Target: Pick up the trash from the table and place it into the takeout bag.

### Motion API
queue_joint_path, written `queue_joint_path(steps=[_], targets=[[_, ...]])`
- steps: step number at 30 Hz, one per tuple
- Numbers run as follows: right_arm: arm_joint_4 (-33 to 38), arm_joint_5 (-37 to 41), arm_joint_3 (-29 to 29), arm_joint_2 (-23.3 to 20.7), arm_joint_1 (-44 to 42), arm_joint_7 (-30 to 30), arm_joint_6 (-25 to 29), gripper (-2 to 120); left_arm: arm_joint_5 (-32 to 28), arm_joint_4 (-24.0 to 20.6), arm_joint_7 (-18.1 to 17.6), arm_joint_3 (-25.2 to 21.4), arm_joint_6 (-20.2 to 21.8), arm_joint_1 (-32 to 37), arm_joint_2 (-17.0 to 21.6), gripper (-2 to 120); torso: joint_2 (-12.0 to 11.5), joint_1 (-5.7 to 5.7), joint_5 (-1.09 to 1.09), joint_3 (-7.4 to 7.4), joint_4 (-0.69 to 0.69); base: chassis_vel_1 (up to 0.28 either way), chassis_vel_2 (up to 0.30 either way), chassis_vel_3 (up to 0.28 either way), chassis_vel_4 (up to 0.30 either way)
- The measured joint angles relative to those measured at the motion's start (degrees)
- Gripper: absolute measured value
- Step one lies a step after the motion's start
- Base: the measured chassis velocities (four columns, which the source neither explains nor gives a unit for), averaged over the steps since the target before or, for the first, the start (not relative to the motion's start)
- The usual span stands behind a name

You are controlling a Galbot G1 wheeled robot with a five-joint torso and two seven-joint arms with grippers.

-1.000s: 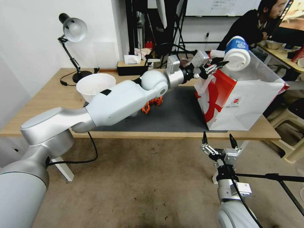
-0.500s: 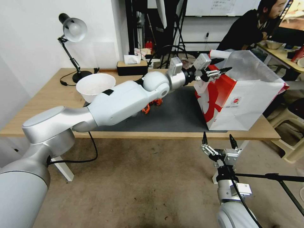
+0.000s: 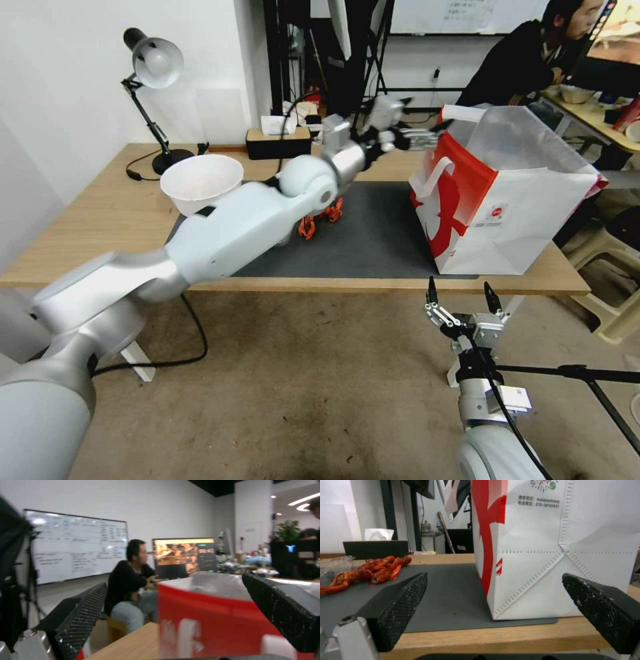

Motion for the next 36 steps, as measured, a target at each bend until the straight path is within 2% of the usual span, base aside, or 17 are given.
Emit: queue_joint_path(steps=[1,8,9,12,13,17,25,29,36], targets=[[0.0,0.0,0.0,0.0,0.0,0.0,0.0,100,0.0,0.0,0.0,0.0,0.0,0.0,0.0,100,0.0,0.00,0.00,0.00,0.00,0.000,0.000,0.000,0.000],[0.2,-0.2,-0.2,-0.1,0.0,0.0,-0.3,100,1.7,-4.4,-2.7,-5.5,0.9,6.4,7.2,100,0.0,0.00,0.01,0.00,-0.01,0.000,0.000,0.000,0.000],[0.2,-0.2,-0.2,-0.1,0.0,0.0,-0.3,100,1.7,-4.4,-2.7,-5.5,0.9,6.4,7.2,100,0.0,0.00,0.01,0.00,-0.01,0.000,0.000,0.000,0.000],[0.3,-0.3,-0.3,-0.1,-0.1,0.0,-0.5,100,3.4,-7.2,-5.0,-9.3,2.5,10.2,10.2,100,0.0,-0.01,0.02,0.00,-0.01,0.000,0.000,0.000,0.000],[0.3,-0.3,-0.3,-0.1,-0.1,0.0,-0.5,100,3.4,-7.2,-5.0,-9.3,2.5,10.2,10.2,100,0.0,-0.01,0.02,0.00,-0.01,0.000,0.000,0.000,0.000],[0.4,-0.3,-0.2,-0.3,-0.1,0.0,-0.6,100,5.0,-9.7,-6.3,-15.0,3.8,15.7,13.6,100,0.0,0.00,0.01,0.00,0.00,0.000,0.000,0.000,0.000],[0.5,-0.5,-0.4,-0.4,-0.1,0.0,-0.8,100,5.7,-11.9,-6.5,-21.1,4.0,22.4,16.7,100,0.0,-0.01,0.01,-0.01,-0.02,0.000,0.000,0.000,0.000],[0.6,-0.6,-0.5,-0.5,-0.1,-0.1,-1.0,100,6.6,-14.5,-6.5,-26.5,4.0,28.9,19.1,100,0.0,-0.01,0.02,-0.01,-0.01,0.000,0.000,0.000,0.000],[0.6,-0.8,-0.6,-0.6,-0.1,-0.2,-1.0,100,7.4,-17.7,-6.7,-32.4,4.1,35.6,21.0,100,0.0,0.00,0.01,-0.01,-0.02,0.000,0.000,0.000,0.000]])
